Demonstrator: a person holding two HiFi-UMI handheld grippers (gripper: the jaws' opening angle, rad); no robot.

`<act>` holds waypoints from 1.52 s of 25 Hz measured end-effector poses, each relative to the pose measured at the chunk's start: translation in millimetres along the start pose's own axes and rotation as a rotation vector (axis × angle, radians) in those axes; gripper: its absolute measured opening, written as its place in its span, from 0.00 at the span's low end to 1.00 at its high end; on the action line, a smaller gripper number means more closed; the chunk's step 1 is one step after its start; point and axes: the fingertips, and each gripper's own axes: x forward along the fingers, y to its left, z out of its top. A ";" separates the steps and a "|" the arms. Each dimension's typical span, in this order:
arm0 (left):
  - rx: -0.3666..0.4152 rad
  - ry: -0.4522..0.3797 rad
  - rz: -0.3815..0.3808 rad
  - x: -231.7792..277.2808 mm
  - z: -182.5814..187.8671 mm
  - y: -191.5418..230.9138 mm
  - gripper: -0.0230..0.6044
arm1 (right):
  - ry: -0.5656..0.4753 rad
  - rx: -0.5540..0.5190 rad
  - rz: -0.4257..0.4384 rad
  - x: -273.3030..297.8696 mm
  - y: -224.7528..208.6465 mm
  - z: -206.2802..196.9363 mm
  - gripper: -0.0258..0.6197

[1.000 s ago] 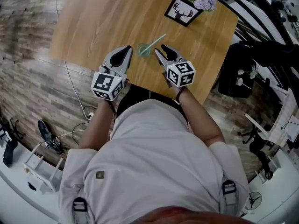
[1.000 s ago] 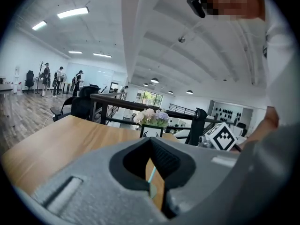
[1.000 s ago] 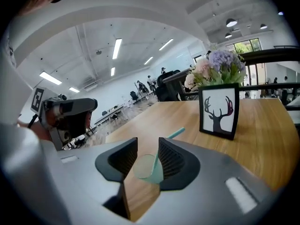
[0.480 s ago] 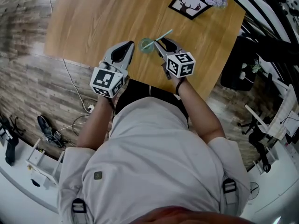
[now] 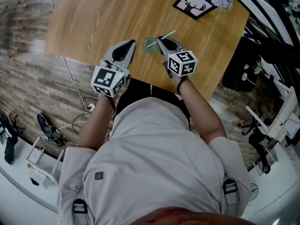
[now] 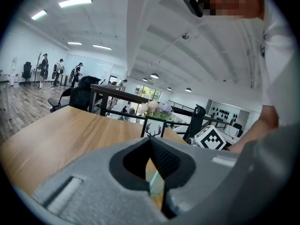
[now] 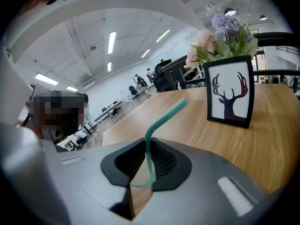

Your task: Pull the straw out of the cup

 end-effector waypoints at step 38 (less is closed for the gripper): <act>0.194 -0.251 0.098 -57.8 83.6 -191.9 0.04 | -0.402 -0.471 0.176 -237.1 117.2 111.2 0.11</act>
